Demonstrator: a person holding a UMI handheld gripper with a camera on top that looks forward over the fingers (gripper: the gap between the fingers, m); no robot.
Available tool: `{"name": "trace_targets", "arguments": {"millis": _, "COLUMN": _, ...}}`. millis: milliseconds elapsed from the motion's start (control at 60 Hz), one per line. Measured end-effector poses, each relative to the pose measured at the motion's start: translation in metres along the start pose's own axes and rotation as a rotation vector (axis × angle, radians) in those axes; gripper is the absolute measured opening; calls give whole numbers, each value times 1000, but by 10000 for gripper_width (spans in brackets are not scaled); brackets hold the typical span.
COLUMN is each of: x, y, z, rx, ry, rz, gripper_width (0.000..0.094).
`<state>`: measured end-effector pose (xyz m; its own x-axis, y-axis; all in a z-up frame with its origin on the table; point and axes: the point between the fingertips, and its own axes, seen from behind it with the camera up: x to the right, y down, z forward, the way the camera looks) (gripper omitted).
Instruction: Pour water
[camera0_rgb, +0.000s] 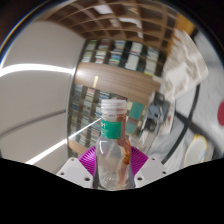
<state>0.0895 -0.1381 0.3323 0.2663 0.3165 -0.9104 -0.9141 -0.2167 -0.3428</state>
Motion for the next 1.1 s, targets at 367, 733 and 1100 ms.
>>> {"name": "trace_targets", "arguments": {"millis": 367, "x": 80, "y": -136, "z": -34, "rx": 70, "ry": 332, "rz": -1137, "gripper_width": 410}}
{"name": "trace_targets", "arguments": {"millis": 733, "x": 292, "y": -123, "z": -83, "rx": -151, "ry": 578, "rz": -1234, "gripper_width": 419}}
{"name": "trace_targets", "arguments": {"millis": 1100, "x": 288, "y": -123, "z": -112, "rx": -202, "ry": 713, "rz": -1140, "gripper_width": 832}}
